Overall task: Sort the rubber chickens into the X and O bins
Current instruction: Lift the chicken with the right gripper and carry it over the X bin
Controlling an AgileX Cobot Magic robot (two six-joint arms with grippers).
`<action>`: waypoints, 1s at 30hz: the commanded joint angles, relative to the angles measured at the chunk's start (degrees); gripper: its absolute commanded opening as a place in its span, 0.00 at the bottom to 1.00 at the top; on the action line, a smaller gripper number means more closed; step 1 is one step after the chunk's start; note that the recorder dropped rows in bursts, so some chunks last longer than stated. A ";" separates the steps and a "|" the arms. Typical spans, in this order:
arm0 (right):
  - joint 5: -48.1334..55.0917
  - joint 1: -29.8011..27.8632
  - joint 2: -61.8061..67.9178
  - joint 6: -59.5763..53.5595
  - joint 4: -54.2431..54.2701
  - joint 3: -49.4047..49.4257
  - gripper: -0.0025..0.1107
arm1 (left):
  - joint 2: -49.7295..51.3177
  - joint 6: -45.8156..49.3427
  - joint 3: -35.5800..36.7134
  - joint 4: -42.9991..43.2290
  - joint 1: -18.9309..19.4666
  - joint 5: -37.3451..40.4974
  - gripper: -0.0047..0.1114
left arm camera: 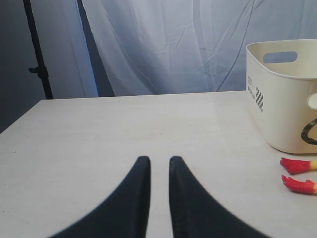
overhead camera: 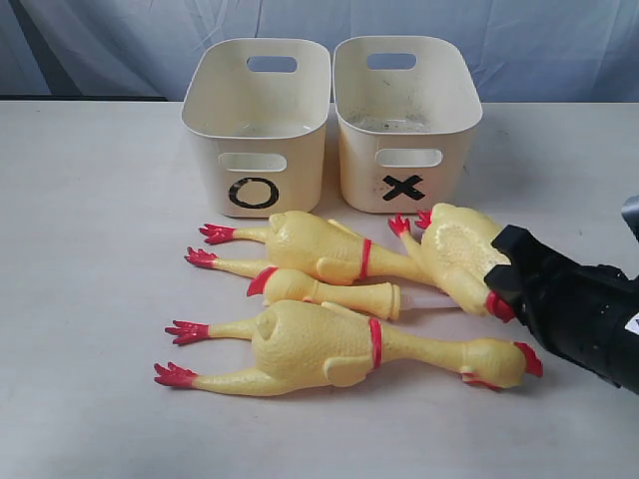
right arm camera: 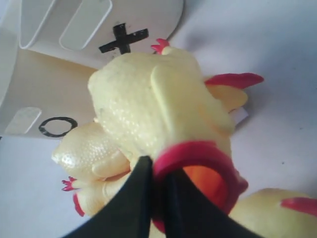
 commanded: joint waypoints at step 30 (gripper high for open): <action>5.64 0.22 -22.67 -0.90 -16.65 -14.21 0.01 | -0.28 -0.44 0.12 0.00 0.06 -0.43 0.16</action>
